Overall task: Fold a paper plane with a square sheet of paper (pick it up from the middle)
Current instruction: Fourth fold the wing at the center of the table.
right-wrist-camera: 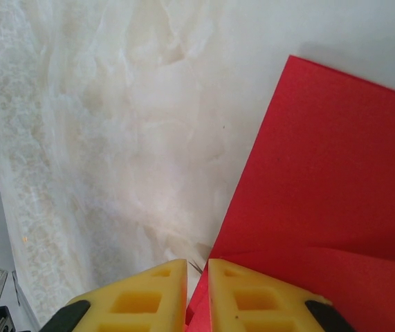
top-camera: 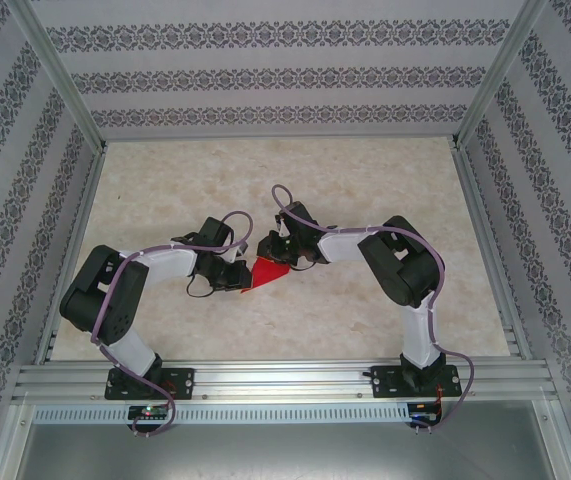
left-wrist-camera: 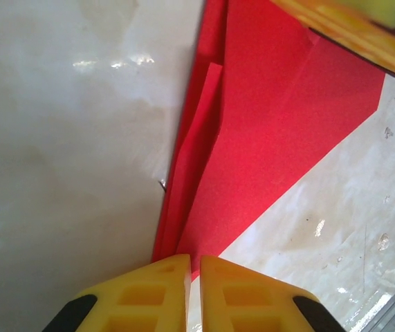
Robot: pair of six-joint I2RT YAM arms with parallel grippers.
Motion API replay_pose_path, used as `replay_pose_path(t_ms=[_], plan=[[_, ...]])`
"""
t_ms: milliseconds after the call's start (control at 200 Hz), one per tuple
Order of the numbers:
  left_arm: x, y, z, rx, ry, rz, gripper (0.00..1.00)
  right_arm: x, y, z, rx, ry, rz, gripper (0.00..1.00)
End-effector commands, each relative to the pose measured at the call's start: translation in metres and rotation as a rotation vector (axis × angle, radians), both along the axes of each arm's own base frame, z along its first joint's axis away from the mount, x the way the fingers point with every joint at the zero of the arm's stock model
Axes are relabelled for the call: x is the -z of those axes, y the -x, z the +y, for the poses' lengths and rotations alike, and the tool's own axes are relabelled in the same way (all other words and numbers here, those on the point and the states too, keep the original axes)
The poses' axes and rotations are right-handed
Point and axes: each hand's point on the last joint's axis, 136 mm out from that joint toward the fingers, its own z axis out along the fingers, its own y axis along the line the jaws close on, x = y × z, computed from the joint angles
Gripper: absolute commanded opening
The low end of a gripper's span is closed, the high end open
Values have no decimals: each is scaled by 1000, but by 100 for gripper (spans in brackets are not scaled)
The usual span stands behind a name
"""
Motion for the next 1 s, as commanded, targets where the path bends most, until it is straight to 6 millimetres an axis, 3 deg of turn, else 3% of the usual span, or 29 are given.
replay_pose_path(t_ms=[0,220,335,505,634,769,994], plan=[[15,17,12,-6,-79,55,12,57,24,-24,-1,165,102,17],[18,38,14,-29,-48,128,11,56,23,-26,4,166,99,17],[2,43,7,-35,23,119,12,56,22,-25,7,161,98,17],[-41,24,-6,-36,114,7,14,57,23,-24,3,158,99,17],[-62,3,-20,-28,177,-47,14,58,24,-24,1,158,102,17],[-60,-16,-32,-26,200,-54,14,60,25,-25,4,156,106,17],[-34,-34,-40,-55,198,-43,14,59,25,-23,4,147,103,17]])
